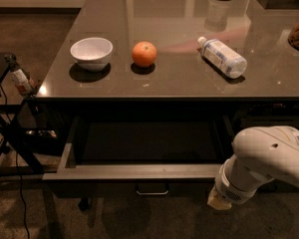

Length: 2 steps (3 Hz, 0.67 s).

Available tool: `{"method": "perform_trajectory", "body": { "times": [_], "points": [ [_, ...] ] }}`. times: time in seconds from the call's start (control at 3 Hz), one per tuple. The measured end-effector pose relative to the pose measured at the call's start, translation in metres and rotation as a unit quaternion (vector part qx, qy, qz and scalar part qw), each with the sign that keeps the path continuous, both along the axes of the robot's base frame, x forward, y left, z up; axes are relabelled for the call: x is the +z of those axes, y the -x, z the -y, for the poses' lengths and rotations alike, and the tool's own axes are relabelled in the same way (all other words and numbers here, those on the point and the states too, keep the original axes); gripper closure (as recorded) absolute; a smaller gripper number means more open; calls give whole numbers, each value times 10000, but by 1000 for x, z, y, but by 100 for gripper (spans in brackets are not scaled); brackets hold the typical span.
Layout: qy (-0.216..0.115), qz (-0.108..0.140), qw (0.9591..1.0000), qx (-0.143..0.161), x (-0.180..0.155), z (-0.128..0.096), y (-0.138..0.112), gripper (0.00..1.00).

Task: Close top drawer

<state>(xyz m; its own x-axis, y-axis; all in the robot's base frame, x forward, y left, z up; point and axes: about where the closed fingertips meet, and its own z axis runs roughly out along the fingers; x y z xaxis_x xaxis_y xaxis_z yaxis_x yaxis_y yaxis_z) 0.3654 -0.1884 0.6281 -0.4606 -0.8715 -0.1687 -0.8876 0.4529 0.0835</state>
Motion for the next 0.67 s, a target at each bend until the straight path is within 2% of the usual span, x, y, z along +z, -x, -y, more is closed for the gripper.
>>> {"method": "perform_trajectory", "body": {
  "times": [0.67],
  "points": [
    [0, 0, 10000, 0, 0, 0, 0, 11]
  ]
}}
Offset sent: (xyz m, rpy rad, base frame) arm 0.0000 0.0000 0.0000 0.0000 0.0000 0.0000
